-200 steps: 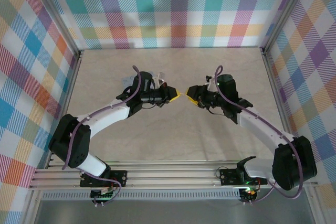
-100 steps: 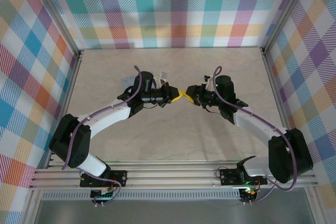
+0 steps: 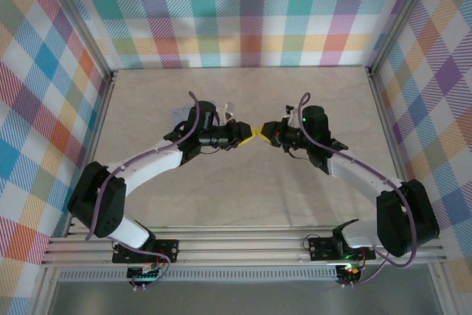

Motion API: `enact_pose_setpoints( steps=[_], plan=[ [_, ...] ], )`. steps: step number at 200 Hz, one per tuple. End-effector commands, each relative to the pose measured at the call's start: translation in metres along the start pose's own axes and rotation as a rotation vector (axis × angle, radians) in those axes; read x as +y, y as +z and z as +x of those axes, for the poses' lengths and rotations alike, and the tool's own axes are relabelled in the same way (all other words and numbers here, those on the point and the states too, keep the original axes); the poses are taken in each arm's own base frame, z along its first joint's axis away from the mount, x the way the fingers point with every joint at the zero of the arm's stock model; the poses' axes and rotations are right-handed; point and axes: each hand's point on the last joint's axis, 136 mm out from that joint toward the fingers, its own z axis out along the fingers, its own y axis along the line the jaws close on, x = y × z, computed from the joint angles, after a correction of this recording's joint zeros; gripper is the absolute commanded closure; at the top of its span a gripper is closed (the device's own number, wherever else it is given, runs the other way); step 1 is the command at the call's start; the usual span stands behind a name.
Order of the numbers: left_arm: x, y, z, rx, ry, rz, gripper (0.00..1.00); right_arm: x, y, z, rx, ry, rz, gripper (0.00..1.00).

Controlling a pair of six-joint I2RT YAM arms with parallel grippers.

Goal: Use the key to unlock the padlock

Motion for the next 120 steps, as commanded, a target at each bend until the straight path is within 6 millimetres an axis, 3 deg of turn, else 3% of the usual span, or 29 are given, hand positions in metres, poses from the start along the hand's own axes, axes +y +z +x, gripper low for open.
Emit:
enact_pose_setpoints(
  steps=[1, 26, 43, 57, 69, 91, 120],
  plan=[
    [-0.035, -0.031, 0.0, -0.016, 0.252, -0.023, 0.68, 0.021, -0.021, 0.003, 0.039, -0.286, 0.089, 1.0],
    [-0.053, -0.062, -0.003, -0.063, 0.479, -0.087, 0.62, 0.032, -0.043, 0.008, 0.147, -0.586, 0.218, 1.0],
    [-0.069, -0.08, -0.007, -0.118, 0.611, -0.08, 0.47, 0.04, -0.054, 0.012, 0.234, -0.739, 0.25, 1.0],
    [-0.076, -0.089, -0.006, -0.137, 0.71, -0.079, 0.4, 0.05, -0.057, 0.018, 0.309, -0.835, 0.227, 1.0],
    [-0.086, -0.091, 0.001, -0.106, 0.826, -0.038, 0.4, 0.06, -0.057, 0.031, 0.384, -0.94, 0.157, 1.0],
    [-0.092, -0.088, 0.039, 0.089, 0.974, 0.106, 0.39, 0.072, -0.054, 0.042, 0.45, -1.065, 0.097, 1.0],
    [-0.092, -0.075, 0.045, 0.155, 0.97, 0.179, 0.4, 0.089, -0.052, 0.05, 0.477, -1.141, -0.007, 1.0]
  ],
)
